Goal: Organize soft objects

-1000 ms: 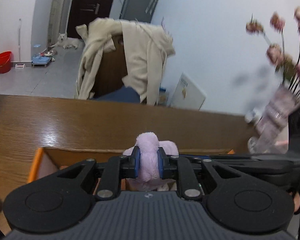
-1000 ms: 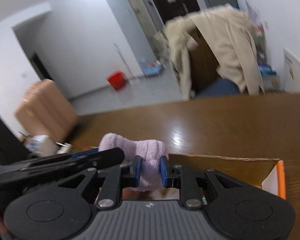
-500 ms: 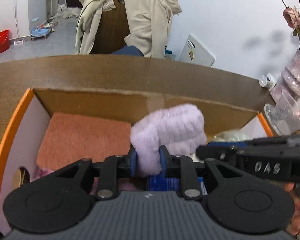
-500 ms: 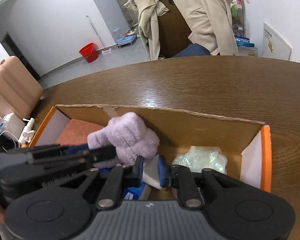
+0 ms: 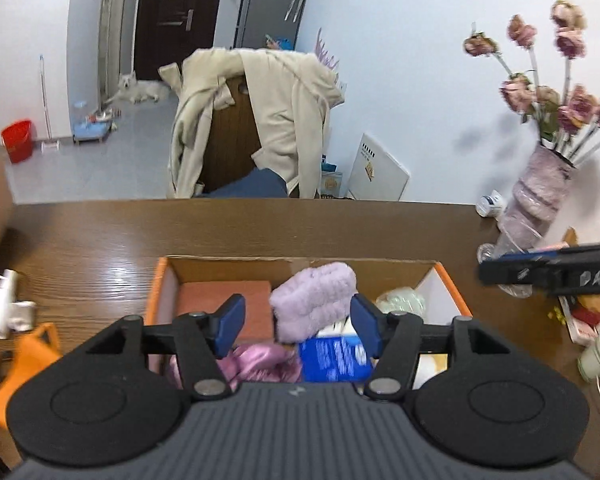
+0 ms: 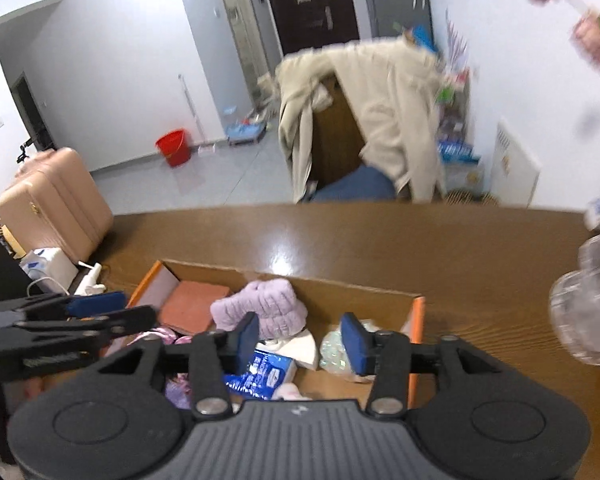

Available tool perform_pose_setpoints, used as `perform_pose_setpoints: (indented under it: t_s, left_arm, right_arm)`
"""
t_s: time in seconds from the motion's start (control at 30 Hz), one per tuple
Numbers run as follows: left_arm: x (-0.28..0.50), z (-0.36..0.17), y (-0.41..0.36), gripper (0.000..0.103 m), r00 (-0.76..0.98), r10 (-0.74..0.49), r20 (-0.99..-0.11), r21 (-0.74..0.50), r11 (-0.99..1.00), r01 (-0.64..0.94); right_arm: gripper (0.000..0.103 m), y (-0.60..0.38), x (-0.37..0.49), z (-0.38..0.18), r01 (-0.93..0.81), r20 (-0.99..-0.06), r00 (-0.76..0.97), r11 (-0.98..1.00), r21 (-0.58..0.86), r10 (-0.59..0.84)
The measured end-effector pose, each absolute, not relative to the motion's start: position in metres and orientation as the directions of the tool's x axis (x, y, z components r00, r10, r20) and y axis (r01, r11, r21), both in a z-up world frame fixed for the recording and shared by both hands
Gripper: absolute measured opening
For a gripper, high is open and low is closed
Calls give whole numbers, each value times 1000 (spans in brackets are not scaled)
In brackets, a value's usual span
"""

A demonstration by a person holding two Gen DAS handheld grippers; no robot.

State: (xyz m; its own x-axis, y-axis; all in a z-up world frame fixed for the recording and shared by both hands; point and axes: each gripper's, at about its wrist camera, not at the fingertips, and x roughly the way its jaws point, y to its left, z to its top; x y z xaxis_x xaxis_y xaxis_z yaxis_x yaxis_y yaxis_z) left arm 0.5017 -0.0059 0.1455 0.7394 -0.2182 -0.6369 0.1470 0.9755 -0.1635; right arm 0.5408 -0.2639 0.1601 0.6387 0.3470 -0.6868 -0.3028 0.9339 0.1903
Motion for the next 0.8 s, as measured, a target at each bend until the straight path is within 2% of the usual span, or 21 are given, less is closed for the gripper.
perform_pose_setpoints:
  t_s: [0.17, 0.27, 0.33, 0.37, 0.43, 0.57, 0.7, 0.8]
  left_arm:
    - [449, 171, 9, 67, 763, -206, -613, -127, 979, 162]
    - [410, 180, 17, 72, 792, -190, -580, -94, 982, 166]
    - [378, 180, 20, 88, 831, -170, -529, -61, 985, 162]
    - [361, 178, 22, 90, 852, -158, -499, -40, 986, 159]
    - [322, 170, 25, 100, 899, -116, -422, -6, 992, 126]
    - [249, 141, 26, 103, 957, -14, -291, 50, 998, 30]
    - [185, 112, 23, 103, 974, 1, -227, 91, 996, 21]
    - [138, 95, 20, 103, 977, -8, -215, 72, 997, 24]
  right_arm:
    - [61, -275, 483, 186, -287, -648, 694, 946, 152, 315]
    - [76, -278, 442, 193, -294, -574, 750, 943, 154, 327]
    - [83, -277, 409, 193, -291, -506, 801, 947, 138, 320]
    - [87, -276, 393, 191, -288, -481, 819, 949, 126, 313]
    - [90, -272, 356, 182, -277, -425, 856, 955, 102, 294]
    - [90, -266, 283, 154, -285, -332, 896, 955, 82, 296]
    - [91, -269, 214, 120, -252, -280, 922, 963, 94, 268]
    - [93, -273, 171, 98, -189, -273, 939, 978, 89, 207]
